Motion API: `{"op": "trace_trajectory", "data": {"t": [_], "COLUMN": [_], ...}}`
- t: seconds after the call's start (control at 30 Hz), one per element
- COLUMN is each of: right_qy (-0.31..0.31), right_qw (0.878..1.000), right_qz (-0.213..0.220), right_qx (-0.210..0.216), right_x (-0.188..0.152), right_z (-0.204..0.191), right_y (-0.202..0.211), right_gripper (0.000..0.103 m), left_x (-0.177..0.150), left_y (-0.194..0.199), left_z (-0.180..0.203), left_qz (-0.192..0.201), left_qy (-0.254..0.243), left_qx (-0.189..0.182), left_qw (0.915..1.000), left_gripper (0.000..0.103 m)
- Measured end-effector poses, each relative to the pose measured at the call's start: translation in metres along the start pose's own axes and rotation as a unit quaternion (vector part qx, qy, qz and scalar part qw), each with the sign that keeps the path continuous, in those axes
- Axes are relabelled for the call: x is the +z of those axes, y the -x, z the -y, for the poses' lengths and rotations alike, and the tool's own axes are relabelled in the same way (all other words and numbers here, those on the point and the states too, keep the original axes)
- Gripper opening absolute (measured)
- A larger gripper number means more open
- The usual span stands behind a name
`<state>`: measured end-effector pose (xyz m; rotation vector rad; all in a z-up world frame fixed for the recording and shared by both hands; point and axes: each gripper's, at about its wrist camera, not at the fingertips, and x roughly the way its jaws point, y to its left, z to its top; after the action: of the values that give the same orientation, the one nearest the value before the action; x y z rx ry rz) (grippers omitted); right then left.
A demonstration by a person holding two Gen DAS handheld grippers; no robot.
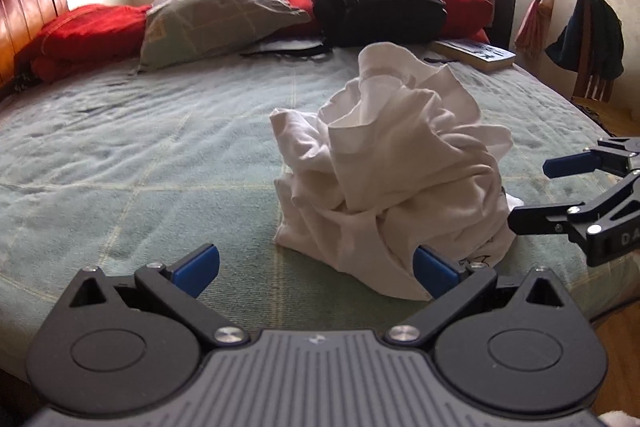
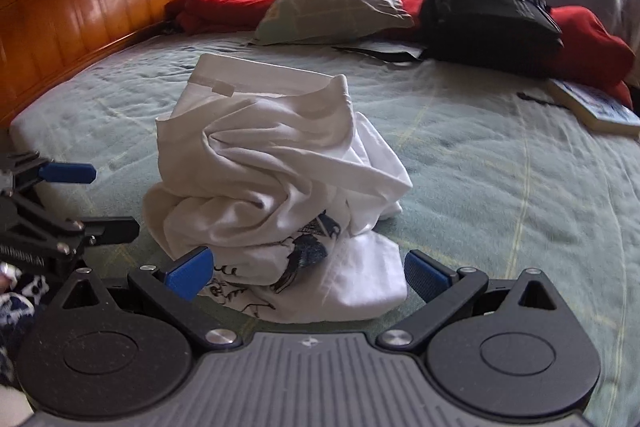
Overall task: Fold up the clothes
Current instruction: 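Move both grippers toward the crumpled white T-shirt heap, then grasp the white T-shirt edge with the right gripper and lift it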
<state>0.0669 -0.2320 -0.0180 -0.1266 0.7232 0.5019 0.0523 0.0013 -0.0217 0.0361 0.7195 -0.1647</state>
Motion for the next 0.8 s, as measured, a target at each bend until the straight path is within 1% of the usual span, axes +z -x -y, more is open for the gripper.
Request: {"op": "trace_trajectory", "data": {"t": [0.1, 0.2, 0.3, 0.37, 0.43, 0.53, 0.6, 0.63, 0.73, 0.77, 0.8], "right_qy": [0.012, 0.022, 0.033, 0.037, 0.042, 0.057, 0.079, 0.091, 0.125, 0.135, 0.144], "right_qw": [1.000, 1.000, 0.999, 0.999, 0.999, 0.998, 0.997, 0.996, 0.992, 0.991, 0.990], "right_qz": [-0.008, -0.017, -0.015, -0.013, -0.011, -0.002, 0.005, 0.007, 0.011, 0.005, -0.003], "right_qx": [0.008, 0.009, -0.004, -0.009, -0.013, -0.019, -0.021, -0.019, -0.004, 0.001, 0.006], "right_x": [0.002, 0.005, 0.009, 0.013, 0.019, 0.028, 0.034, 0.037, 0.046, 0.048, 0.049], "right_z": [0.005, 0.007, 0.010, 0.013, 0.017, 0.021, 0.020, 0.019, 0.014, 0.012, 0.010], "right_y": [-0.001, -0.001, -0.001, -0.001, -0.001, -0.001, -0.003, -0.005, -0.015, -0.020, -0.025], "right_gripper": [0.103, 0.103, 0.103, 0.096, 0.085, 0.078, 0.075, 0.071, 0.066, 0.065, 0.060], "left_x": [0.002, 0.008, 0.014, 0.017, 0.020, 0.025, 0.027, 0.028, 0.033, 0.034, 0.034], "left_y": [-0.004, -0.009, -0.014, -0.017, -0.019, -0.024, -0.027, -0.029, -0.032, -0.034, -0.035], "left_z": [-0.002, -0.001, -0.001, -0.003, -0.007, -0.011, -0.011, -0.011, -0.011, -0.011, -0.012], "left_qz": [-0.007, -0.015, -0.020, -0.021, -0.024, -0.031, -0.035, -0.036, -0.038, -0.040, -0.041], "left_qy": [-0.006, -0.024, -0.039, -0.046, -0.046, -0.049, -0.056, -0.060, -0.061, -0.060, -0.059], "left_qx": [-0.007, 0.004, 0.016, 0.018, 0.020, 0.020, 0.022, 0.023, 0.022, 0.021, 0.020], "left_qw": [0.9999, 0.9996, 0.9989, 0.9986, 0.9985, 0.9981, 0.9976, 0.9973, 0.9972, 0.9972, 0.9972], "left_gripper": [0.102, 0.102, 0.102, 0.102, 0.102, 0.102, 0.102, 0.102, 0.102, 0.102, 0.102]}}
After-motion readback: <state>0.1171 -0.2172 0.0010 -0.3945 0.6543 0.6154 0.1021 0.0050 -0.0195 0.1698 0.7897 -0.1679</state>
